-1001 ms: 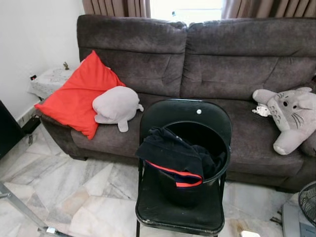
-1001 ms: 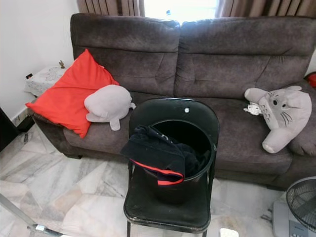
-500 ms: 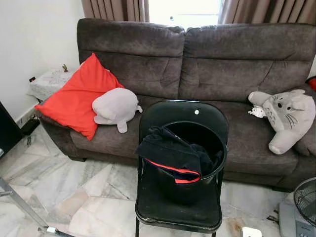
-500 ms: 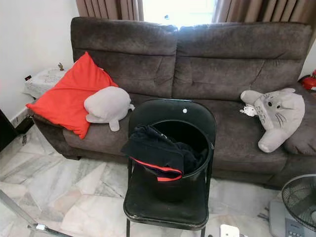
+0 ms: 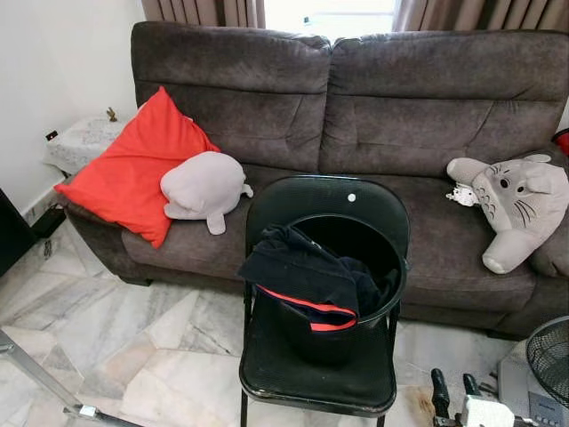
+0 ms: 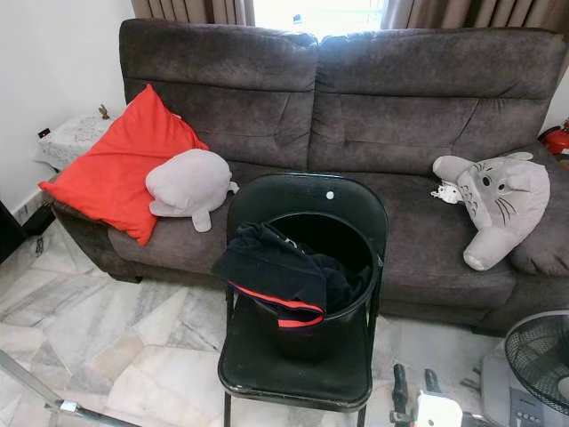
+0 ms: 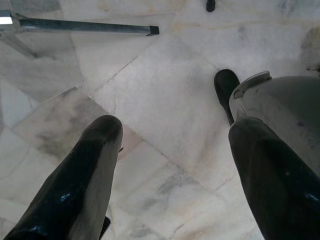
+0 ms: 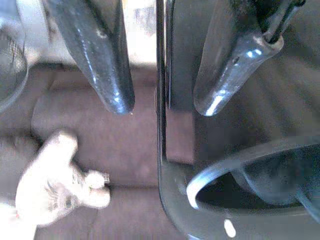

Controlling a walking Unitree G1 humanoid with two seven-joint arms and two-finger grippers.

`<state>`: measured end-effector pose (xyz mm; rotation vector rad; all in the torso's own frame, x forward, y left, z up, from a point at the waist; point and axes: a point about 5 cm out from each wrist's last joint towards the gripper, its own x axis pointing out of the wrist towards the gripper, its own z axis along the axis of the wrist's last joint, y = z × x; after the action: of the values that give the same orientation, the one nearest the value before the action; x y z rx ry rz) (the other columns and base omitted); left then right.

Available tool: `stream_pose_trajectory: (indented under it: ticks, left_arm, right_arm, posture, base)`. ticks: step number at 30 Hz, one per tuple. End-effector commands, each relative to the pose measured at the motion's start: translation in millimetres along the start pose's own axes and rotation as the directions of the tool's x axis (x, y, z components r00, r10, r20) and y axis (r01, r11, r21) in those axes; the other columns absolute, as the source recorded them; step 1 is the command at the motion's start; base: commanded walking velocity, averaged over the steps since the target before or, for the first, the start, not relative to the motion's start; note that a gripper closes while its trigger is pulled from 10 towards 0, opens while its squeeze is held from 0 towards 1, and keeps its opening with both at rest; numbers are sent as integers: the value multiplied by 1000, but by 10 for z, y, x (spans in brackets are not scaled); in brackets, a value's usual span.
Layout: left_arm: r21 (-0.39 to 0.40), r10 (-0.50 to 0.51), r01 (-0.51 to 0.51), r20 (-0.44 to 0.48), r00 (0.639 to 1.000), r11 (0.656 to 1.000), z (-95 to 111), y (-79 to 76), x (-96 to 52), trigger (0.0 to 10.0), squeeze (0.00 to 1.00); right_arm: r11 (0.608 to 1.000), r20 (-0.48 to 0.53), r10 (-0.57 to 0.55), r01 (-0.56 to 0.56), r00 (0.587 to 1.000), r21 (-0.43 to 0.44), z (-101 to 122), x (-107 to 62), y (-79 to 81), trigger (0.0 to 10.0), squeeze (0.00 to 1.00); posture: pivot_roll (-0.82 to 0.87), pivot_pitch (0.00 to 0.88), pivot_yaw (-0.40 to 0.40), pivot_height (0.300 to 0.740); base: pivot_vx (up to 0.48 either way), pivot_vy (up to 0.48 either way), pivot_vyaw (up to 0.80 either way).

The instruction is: Hang hanger

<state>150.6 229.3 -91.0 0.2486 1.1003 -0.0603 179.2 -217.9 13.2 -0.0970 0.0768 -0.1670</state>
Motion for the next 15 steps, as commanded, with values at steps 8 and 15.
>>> stream_pose_trajectory:
  ticks: [8, 15]
  left_arm:
    - [-10, 9, -9, -3, 1000, 1000, -14, 5, -2, 10000, 0]
    - [-30, 14, -14, 1, 1000, 999, -2, 4, 0, 10000, 0]
  right_arm:
    - [967, 205, 234, -206, 950, -148, 834, 693, 360, 10000, 0]
    - [860, 137, 456, -395, 880, -324, 1196, 938, 867, 10000, 0]
  posture:
    - [-17, 0, 17, 740]
    - [-5, 0, 24, 740]
  base:
    - [0, 0, 0]
    - [0, 0, 0]
